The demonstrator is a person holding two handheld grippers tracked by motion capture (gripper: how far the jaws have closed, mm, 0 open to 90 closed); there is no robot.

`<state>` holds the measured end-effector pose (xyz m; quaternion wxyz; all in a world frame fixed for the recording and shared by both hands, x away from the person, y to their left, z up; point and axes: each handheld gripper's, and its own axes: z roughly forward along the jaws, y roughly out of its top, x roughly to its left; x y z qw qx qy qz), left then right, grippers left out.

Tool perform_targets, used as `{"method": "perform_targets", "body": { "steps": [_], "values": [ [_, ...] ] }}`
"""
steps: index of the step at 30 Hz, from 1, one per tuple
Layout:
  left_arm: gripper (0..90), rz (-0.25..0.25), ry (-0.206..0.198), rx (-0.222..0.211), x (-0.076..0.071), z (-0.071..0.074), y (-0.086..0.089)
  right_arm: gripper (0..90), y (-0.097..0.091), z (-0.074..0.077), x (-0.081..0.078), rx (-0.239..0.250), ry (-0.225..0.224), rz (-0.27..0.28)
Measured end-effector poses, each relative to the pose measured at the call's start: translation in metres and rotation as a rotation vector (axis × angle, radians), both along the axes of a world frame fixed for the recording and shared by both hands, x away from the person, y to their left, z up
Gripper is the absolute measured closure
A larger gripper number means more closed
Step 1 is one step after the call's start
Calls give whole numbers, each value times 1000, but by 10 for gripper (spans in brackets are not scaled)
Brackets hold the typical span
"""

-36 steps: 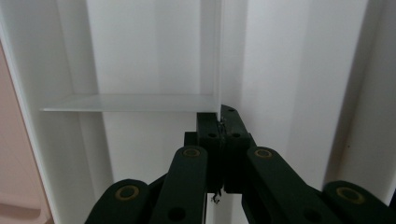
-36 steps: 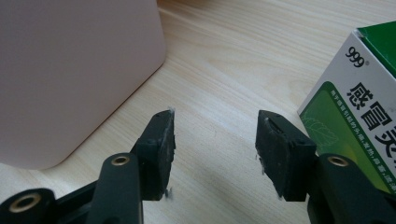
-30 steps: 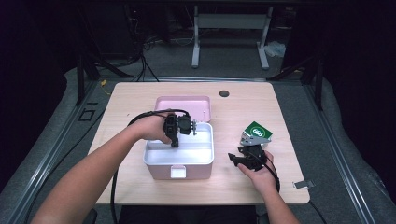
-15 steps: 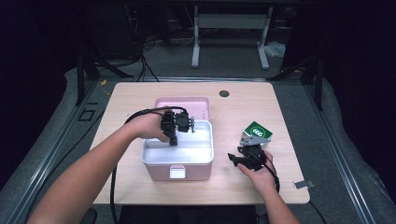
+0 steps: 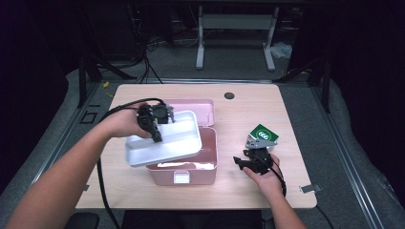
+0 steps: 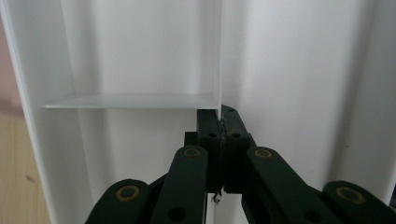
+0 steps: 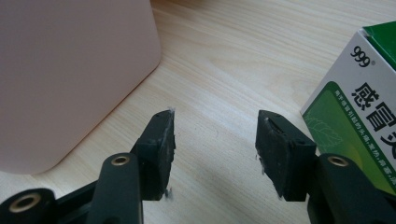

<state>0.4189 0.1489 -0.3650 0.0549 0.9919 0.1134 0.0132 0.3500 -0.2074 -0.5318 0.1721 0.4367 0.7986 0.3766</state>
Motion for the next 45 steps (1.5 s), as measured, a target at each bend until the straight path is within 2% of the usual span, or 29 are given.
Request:
{"method": "perform_targets", "body": {
  "steps": [1, 2, 3, 9, 12, 16, 20, 22, 25, 28, 30, 32, 34, 36, 39, 42, 43, 45],
  "values": [
    [892, 37, 0, 2, 2, 2, 12, 468, 0, 0, 0, -1, 0, 1],
    [893, 37, 0, 2, 2, 2, 12, 468, 0, 0, 0, -1, 0, -1],
    [893, 118, -1, -5, 6, 1, 37, 468, 0, 0, 0, -3, -2, -1],
    [892, 329, 7, 8, 10, -14, 108, 467, -1, 0, 0, -3, -1, -5],
    [892, 410, 18, 11, 8, -25, 141, 466, 0, 0, 0, -3, 0, -8],
    [892, 477, 30, 25, 5, -39, 167, 466, 1, -1, 0, -5, -2, -11],
    [892, 512, 50, -2, 2, -60, 176, 466, 1, -1, 0, -9, -1, -10],
    [892, 522, 59, -13, 2, -73, 175, 466, 2, -1, 0, -9, 0, -9],
    [892, 522, 73, -3, 2, -95, 171, 465, 3, -1, 0, -10, -1, -7],
    [892, 537, 85, -24, 2, -114, 169, 465, 2, -1, 0, -11, -2, -7],
    [892, 545, 87, -16, 1, -127, 167, 465, 1, -1, 0, -7, -2, -9],
    [892, 543, 89, -23, 0, -134, 166, 465, 1, -2, 0, -3, 4, -13],
    [891, 575, 81, -53, -1, -142, 167, 465, 1, -2, 0, -2, 3, -11],
    [889, 575, 63, -43, -3, -146, 167, 463, 1, -2, -1, -8, 3, -9],
    [862, 608, 40, -78, -8, -151, 170, 459, 2, -1, -1, -2, 8, 4],
    [704, 618, 14, -119, -14, -153, 171, 442, 3, -1, -1, -13, -1, -8],
    [661, 626, -4, -133, -16, -153, 171, 433, 3, 0, -1, -9, 0, -6],
    [607, 634, -11, -145, -18, -151, 174, 416, 3, 2, -2, -27, -6, -10]
  ]
}}
